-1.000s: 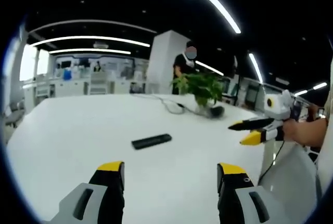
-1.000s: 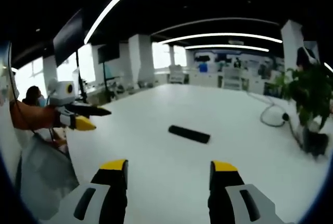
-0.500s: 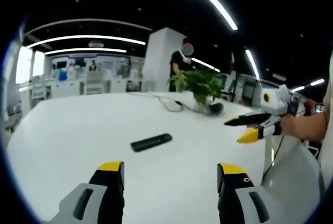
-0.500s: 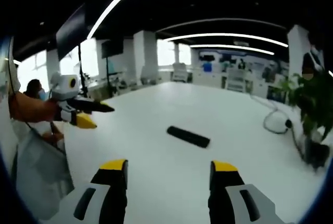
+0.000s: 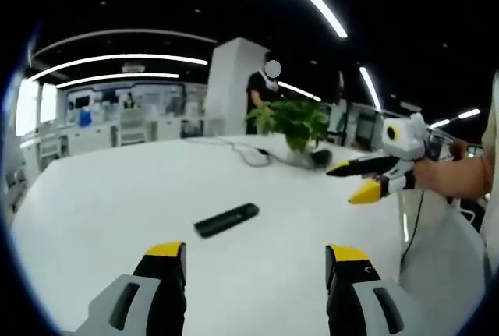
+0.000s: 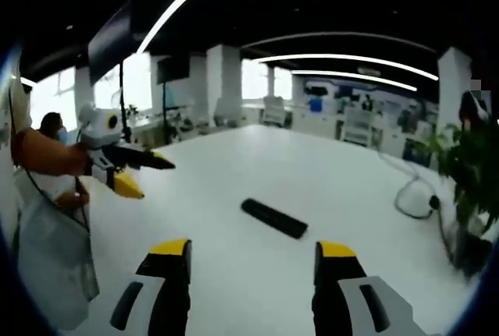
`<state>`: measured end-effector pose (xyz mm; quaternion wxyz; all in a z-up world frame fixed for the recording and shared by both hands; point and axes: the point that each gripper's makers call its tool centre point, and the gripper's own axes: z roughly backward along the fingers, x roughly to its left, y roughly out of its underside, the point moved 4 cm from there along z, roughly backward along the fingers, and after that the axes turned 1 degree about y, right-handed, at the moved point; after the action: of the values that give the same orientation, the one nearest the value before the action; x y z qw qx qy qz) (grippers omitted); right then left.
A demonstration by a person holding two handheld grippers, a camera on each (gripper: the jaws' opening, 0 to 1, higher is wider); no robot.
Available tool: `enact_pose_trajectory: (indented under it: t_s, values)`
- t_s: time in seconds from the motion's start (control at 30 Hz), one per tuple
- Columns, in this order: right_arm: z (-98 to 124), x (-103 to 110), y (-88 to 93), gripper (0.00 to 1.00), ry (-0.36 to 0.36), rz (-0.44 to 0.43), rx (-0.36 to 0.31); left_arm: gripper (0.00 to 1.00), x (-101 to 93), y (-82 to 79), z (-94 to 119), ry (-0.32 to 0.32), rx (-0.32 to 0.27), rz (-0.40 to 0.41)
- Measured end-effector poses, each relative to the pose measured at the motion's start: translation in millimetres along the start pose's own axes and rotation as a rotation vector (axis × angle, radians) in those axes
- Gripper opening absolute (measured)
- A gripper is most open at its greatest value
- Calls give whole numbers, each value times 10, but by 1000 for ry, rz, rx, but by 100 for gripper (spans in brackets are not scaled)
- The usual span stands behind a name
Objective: Press the specified remote control buttons in sequence, fully releasing each button before pressing the next.
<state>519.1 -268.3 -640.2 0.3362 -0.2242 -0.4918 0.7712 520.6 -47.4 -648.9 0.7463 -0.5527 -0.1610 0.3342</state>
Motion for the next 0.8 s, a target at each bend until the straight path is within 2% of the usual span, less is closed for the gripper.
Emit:
enact_pose_trajectory:
  t_s: [0.37, 0.8]
  values:
    - [-159, -177, -138, 62, -37, 63, 12, 74, 111, -93, -177, 27, 12, -40]
    - [-341, -306, -160, 61, -96, 140, 66, 74, 266, -134, -316, 53, 33, -85]
